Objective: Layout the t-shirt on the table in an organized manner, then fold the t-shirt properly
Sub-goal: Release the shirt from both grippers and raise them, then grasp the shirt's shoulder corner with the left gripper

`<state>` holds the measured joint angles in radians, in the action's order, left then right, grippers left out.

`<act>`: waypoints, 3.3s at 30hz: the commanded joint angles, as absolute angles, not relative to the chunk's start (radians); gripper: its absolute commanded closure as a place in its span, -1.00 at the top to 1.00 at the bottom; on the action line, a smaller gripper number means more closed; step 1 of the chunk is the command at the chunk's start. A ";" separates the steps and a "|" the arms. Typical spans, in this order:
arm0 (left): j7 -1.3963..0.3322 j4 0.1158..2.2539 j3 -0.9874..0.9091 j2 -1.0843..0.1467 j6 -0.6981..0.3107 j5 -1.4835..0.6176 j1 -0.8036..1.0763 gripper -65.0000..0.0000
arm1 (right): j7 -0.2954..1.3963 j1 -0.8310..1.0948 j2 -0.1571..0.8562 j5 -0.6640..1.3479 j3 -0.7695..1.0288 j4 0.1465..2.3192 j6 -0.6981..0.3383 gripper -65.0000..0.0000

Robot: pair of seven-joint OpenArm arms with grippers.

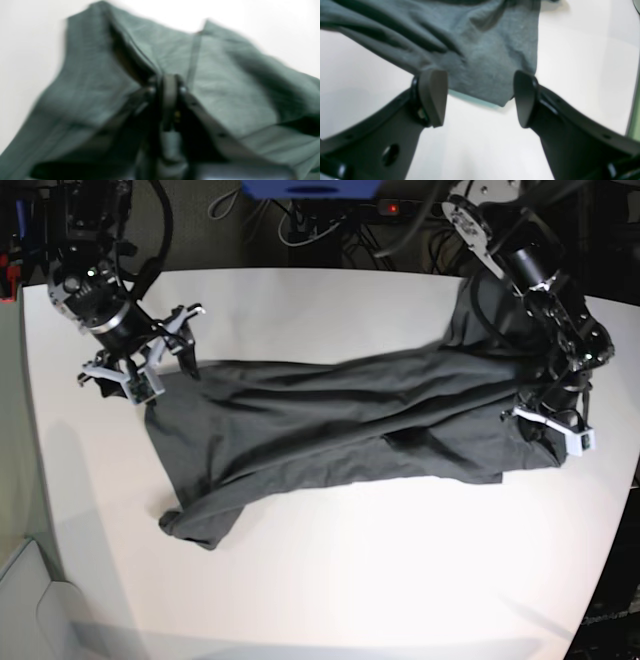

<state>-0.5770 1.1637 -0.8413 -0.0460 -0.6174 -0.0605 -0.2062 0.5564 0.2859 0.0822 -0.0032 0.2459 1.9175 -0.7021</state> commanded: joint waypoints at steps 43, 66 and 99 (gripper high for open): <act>-0.697 1.213 -0.923 -0.122 -0.417 -0.107 -0.381 0.48 | 0.535 0.367 0.093 0.007 0.249 1.933 -0.698 0.30; -0.745 1.557 -1.093 -0.081 -0.417 -0.401 0.196 0.48 | 0.535 0.351 0.088 0.008 0.245 1.929 -0.698 0.30; -0.742 1.446 -1.010 -0.079 -0.417 -0.397 0.147 -0.99 | 0.535 0.349 0.076 0.012 0.251 1.936 -0.698 0.30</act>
